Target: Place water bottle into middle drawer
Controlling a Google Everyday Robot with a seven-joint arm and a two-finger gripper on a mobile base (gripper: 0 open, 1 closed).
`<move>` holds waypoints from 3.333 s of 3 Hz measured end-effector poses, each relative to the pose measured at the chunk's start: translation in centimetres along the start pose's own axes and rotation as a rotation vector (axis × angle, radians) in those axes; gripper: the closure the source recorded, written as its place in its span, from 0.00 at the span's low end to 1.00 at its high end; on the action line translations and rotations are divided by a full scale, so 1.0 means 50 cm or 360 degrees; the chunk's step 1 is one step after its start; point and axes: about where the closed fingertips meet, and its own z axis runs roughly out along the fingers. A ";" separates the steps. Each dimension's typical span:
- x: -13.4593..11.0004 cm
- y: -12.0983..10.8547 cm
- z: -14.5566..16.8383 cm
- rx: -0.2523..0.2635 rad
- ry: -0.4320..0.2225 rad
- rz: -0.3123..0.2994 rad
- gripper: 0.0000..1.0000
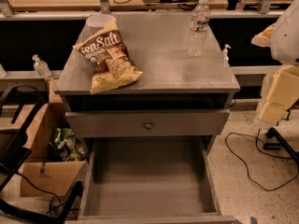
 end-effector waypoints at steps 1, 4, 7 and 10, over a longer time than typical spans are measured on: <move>0.000 0.000 0.000 0.0000 0.0000 0.0000 0.00; 0.050 -0.222 0.091 0.0277 -0.0815 0.0575 0.00; 0.080 -0.340 0.092 0.0630 -0.1368 0.0922 0.00; -0.066 -0.510 0.195 0.0568 -0.1668 0.0823 0.00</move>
Offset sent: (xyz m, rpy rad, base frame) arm 0.1622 -0.0672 0.0085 0.6581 -0.4563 -0.2852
